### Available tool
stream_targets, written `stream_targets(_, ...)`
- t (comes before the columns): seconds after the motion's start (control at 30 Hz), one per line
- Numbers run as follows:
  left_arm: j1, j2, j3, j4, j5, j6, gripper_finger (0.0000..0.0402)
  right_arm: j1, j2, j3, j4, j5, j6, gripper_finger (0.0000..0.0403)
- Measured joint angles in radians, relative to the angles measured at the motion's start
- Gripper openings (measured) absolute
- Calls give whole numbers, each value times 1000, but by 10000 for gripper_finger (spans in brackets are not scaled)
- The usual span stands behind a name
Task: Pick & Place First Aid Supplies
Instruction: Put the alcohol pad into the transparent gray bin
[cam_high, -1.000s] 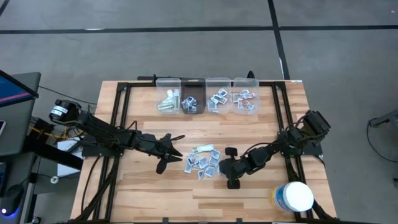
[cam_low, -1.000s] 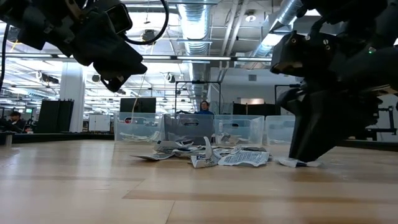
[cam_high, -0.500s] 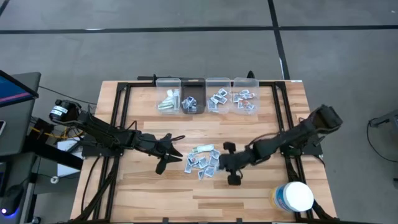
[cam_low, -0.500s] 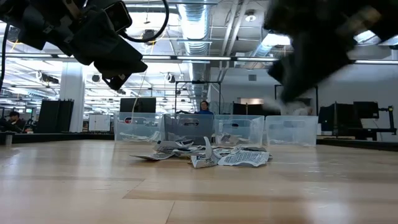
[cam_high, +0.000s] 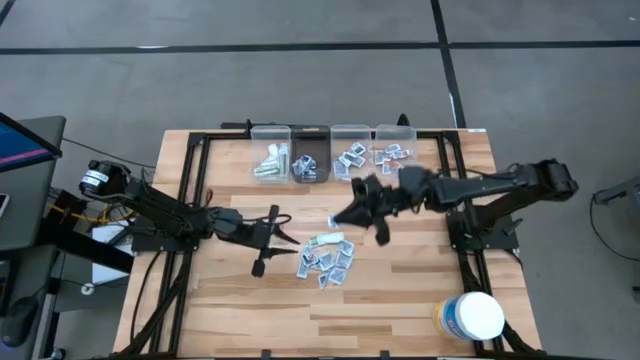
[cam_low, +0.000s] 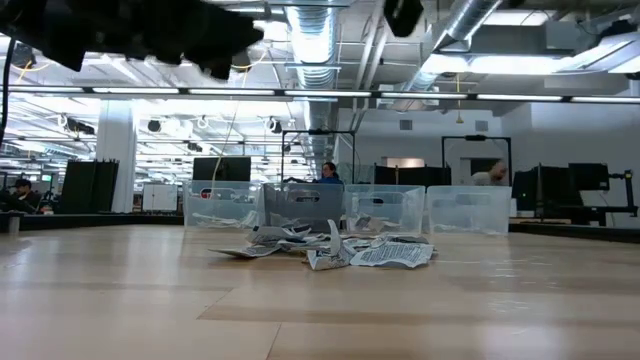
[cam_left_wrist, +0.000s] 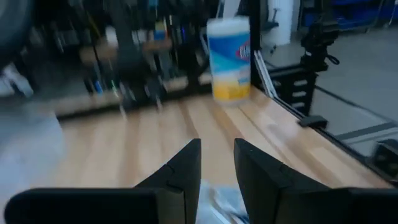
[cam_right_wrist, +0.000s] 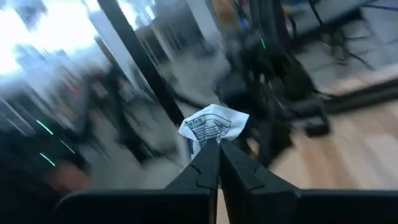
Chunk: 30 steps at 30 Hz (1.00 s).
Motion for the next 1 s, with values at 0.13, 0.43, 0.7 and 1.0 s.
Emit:
stream_targets(0.13,16,0,0,128,-19,187,97,-83,-1,0,180,-126,262,1)
stream_targets(0.43,26,0,0,284,-70,410,97,-127,59,0,356,-273,517,1)
stream_targets(0.7,46,0,0,287,-75,409,97,-130,128,0,360,-274,516,1)
stream_targets(1.0,76,0,0,287,-120,410,97,-180,189,1,367,-323,512,1)
